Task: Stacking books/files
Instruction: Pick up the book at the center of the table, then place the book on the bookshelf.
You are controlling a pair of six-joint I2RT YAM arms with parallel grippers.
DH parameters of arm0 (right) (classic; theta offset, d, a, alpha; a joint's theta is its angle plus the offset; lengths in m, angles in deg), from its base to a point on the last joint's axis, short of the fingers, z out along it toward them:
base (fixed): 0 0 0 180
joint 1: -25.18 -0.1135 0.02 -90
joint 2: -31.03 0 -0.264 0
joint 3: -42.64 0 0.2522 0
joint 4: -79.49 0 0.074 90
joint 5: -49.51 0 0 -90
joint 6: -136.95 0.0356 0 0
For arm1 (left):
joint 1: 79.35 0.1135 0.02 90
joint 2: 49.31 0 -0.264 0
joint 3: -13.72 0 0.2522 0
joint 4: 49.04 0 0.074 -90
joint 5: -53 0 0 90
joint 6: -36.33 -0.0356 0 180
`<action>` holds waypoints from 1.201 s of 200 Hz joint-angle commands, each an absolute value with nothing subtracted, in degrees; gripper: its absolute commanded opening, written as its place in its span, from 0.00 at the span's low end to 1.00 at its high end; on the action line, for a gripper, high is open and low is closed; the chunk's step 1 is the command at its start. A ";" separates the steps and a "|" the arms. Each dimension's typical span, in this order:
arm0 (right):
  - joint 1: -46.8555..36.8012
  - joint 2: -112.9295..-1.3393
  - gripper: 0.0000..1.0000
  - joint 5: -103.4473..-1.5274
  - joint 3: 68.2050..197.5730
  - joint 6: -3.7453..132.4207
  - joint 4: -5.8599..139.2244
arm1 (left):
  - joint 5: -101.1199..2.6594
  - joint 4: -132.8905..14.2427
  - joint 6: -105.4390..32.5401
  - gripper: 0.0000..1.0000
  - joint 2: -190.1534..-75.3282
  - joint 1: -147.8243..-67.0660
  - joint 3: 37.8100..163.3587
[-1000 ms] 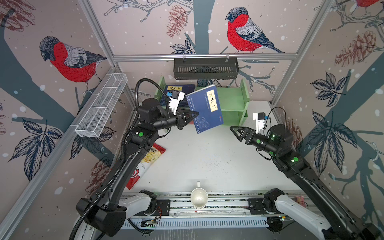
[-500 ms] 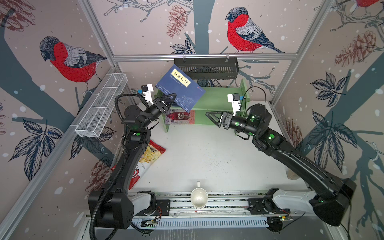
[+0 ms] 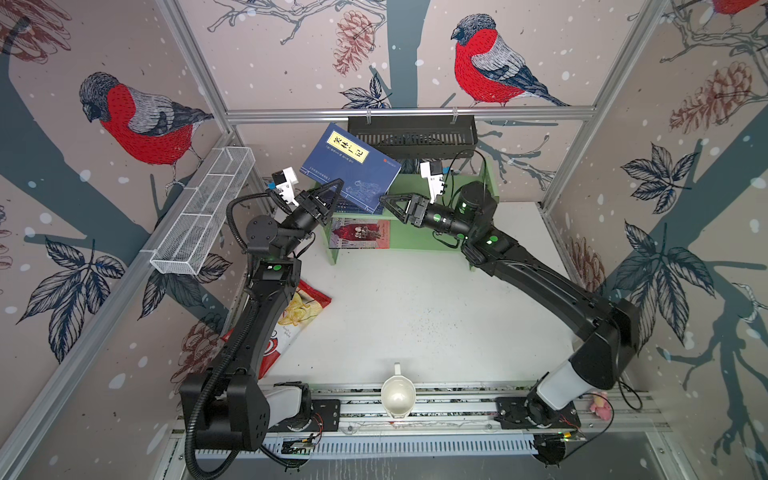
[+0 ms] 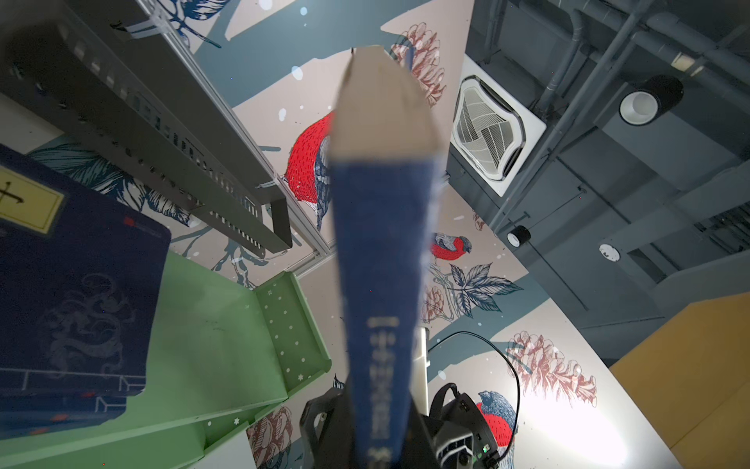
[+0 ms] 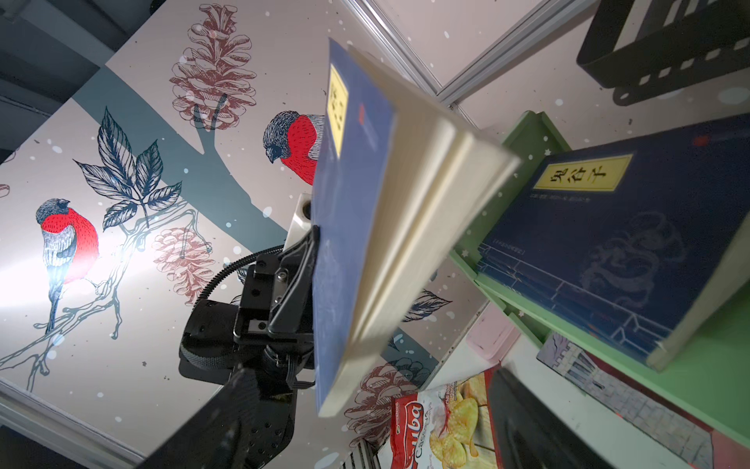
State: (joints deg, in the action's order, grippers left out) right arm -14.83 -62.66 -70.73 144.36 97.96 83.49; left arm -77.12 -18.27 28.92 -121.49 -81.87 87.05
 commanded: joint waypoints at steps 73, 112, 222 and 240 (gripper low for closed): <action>-11.08 -75.10 0.39 -78.41 157.82 102.25 87.46 | -77.27 -15.79 30.79 0.00 -124.82 -83.70 87.87; -8.66 -77.98 0.07 -82.80 161.54 103.73 86.96 | -77.75 -18.98 27.57 0.06 -123.59 -83.83 87.13; -9.83 -80.65 0.47 -86.30 166.44 102.54 79.77 | -74.30 -16.00 31.66 0.00 -126.85 -83.98 89.00; -10.31 -81.36 0.36 -85.89 167.12 102.55 79.63 | -73.92 -15.66 32.36 0.00 -127.42 -84.09 89.66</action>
